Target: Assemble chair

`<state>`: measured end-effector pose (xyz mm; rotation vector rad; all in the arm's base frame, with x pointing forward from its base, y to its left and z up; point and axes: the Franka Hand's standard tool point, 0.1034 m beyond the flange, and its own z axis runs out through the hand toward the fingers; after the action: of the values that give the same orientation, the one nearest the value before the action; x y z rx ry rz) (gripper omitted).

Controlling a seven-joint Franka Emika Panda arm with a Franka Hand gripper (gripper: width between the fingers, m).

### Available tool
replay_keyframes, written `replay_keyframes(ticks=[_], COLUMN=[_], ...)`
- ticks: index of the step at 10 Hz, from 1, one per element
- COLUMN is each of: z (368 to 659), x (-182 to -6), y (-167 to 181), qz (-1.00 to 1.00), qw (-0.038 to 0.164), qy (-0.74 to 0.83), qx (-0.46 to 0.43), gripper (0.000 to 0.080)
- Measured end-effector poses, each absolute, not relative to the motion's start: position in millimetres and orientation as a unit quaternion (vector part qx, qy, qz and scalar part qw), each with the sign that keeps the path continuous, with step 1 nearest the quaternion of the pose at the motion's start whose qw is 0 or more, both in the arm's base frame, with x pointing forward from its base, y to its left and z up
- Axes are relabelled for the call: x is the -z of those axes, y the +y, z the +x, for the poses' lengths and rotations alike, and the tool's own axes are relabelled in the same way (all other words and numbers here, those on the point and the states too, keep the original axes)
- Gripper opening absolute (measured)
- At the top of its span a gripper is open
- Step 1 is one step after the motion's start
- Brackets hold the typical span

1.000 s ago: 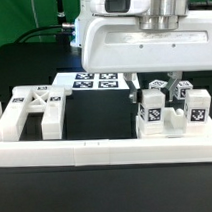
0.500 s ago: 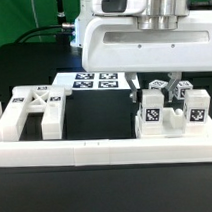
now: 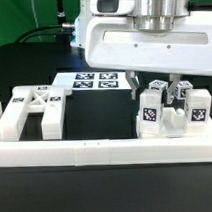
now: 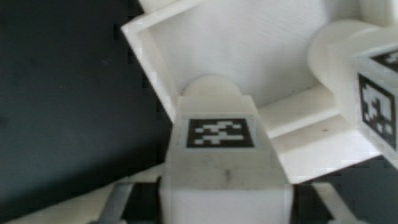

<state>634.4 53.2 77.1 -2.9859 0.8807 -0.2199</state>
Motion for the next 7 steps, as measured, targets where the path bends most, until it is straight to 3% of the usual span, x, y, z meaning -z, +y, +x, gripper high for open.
replay_keyframes(ticks=[7], z=[633.1], x=[-77.3], y=[54.4], qz=[-0.864], qw=[0.030], qy=[0.499], qx=[0.057], gripper=[0.0287])
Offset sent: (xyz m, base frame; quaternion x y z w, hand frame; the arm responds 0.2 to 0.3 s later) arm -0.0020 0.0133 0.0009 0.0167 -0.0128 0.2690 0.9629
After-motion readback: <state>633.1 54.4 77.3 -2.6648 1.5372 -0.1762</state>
